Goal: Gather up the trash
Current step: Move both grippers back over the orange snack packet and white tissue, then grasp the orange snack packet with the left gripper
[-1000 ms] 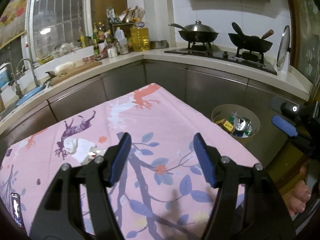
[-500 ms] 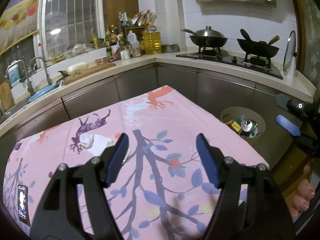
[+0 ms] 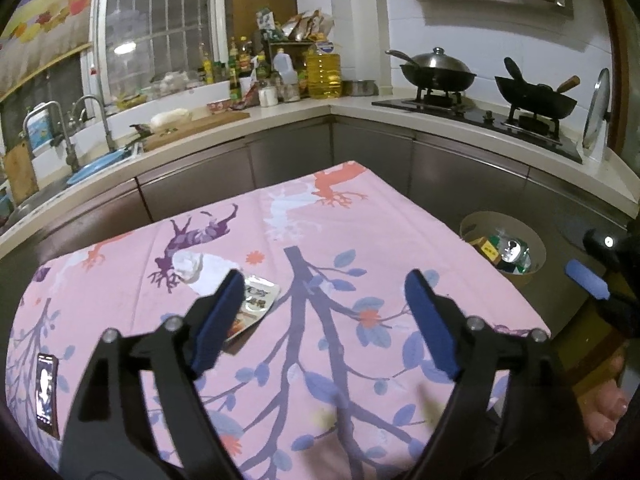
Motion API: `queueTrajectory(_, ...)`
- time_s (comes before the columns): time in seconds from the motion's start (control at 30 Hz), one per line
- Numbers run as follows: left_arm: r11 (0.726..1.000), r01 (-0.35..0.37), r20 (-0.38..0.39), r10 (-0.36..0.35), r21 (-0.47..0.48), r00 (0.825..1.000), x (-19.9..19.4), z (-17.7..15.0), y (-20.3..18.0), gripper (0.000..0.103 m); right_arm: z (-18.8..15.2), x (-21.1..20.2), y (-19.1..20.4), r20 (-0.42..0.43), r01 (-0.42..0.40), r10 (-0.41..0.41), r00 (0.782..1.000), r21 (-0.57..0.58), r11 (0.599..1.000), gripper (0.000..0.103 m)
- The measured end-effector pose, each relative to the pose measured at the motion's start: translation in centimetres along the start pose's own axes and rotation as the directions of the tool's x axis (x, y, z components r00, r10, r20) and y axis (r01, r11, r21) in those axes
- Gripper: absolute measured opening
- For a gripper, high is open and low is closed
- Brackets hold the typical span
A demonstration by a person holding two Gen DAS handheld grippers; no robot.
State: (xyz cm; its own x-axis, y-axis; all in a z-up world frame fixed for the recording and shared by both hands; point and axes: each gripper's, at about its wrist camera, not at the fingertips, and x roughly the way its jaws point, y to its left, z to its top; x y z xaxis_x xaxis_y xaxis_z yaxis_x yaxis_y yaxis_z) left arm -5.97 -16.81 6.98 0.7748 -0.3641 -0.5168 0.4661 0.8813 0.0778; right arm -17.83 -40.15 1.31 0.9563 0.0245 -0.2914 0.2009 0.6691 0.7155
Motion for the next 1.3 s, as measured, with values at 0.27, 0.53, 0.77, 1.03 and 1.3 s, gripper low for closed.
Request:
queueTrajectory(0.27, 0.999, -0.037, 0.003, 0.037, -0.008, 0.999, 0.2, -0.3, 0.8, 0.095, -0.4, 0.4, -1.3, -0.023, 0.028, -0.027, 0.999, 0.031, 0.999, 0.073)
queueTrajectory(0.53, 0.998, -0.058, -0.004, 0.058, -0.025, 0.998, 0.4, -0.4, 1.9, 0.097, -1.1, 1.4, -0.5, -0.072, 0.024, -0.024, 0.997, -0.006, 1.0, 0.073)
queueTrajectory(0.77, 0.998, -0.067, -0.03, 0.066, -0.021, 0.997, 1.1, -0.7, 2.3, 0.097, -1.1, 1.7, -0.1, -0.077, 0.03, -0.032, 0.996, -0.028, 0.999, 0.073)
queueTrajectory(1.03, 0.993, -0.112, -0.048, 0.111, -0.031, 0.993, 1.9, -1.3, 3.6, 0.097, -1.7, 3.0, 0.4, -0.107, 0.03, -0.035, 0.994, -0.045, 0.999, 0.073)
queueTrajectory(1.3, 0.983, -0.184, -0.117, 0.184, 0.005, 0.976, 3.6, -2.7, 5.8, 0.097, -2.9, 5.0, 0.8, -0.164, 0.035, -0.045, 0.985, -0.064, 0.997, 0.073)
